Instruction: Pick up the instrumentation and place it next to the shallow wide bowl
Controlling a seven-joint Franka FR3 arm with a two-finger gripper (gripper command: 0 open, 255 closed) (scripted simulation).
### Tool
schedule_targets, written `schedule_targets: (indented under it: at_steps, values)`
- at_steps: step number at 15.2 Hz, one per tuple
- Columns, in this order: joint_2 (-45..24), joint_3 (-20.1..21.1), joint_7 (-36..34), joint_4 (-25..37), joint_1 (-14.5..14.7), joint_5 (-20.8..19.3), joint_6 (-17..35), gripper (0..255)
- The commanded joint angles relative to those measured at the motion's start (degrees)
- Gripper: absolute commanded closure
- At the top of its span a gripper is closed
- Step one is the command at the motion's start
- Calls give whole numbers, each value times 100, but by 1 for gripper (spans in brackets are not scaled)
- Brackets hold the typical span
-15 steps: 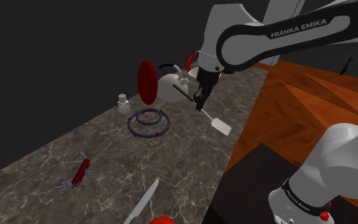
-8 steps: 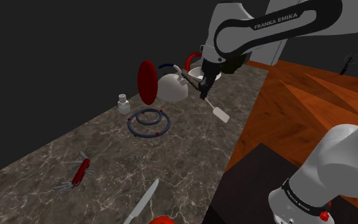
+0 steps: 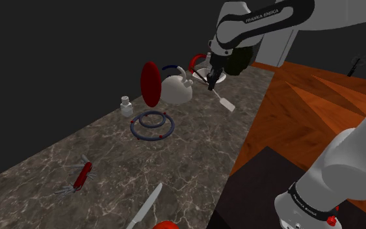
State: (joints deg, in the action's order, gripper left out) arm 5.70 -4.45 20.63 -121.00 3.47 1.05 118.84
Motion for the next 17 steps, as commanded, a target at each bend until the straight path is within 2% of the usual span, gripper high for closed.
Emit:
schedule_targets:
  at_steps: [1,2,17]
  values:
    - [-288,-149,287,304,-115,31,-20,255]
    - [-516,-242,475,575,-195,68,-70,255]
    - [-952,-238,560,-103,-203,159,1039,255]
